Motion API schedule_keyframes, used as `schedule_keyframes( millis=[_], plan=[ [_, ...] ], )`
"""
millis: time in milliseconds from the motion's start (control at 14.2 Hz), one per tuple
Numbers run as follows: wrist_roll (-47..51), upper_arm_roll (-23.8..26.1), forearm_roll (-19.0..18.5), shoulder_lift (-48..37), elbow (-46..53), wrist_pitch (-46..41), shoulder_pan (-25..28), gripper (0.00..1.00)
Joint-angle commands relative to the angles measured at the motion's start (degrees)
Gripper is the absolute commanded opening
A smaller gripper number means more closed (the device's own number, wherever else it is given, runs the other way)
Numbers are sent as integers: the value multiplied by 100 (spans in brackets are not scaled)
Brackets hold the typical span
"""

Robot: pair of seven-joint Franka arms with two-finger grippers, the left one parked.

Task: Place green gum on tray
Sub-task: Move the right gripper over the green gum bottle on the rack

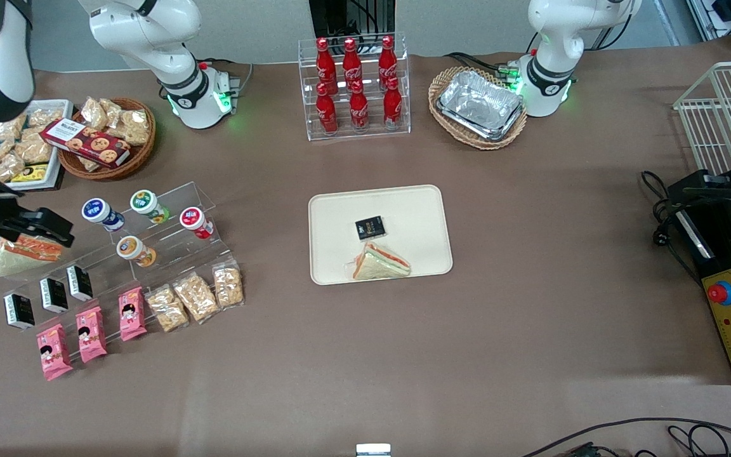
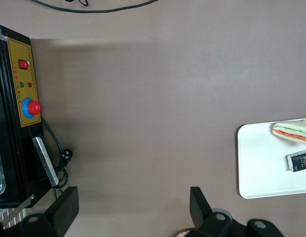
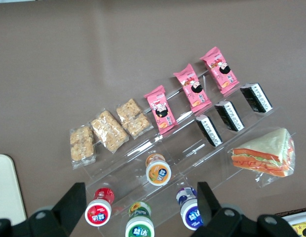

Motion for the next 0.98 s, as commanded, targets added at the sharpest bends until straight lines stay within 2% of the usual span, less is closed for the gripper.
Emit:
schedule_keyframes(
  millis=[0, 562, 703, 914],
  plan=[
    [-342, -63, 44, -218, -30, -118, -74, 100],
    [-512, -28, 53, -176, -39, -180, -14, 100],
    [-573, -54, 350, -578, -476, -189, -31, 100],
    [-582, 15, 326, -1683, -1941, 249, -5, 100]
  ],
)
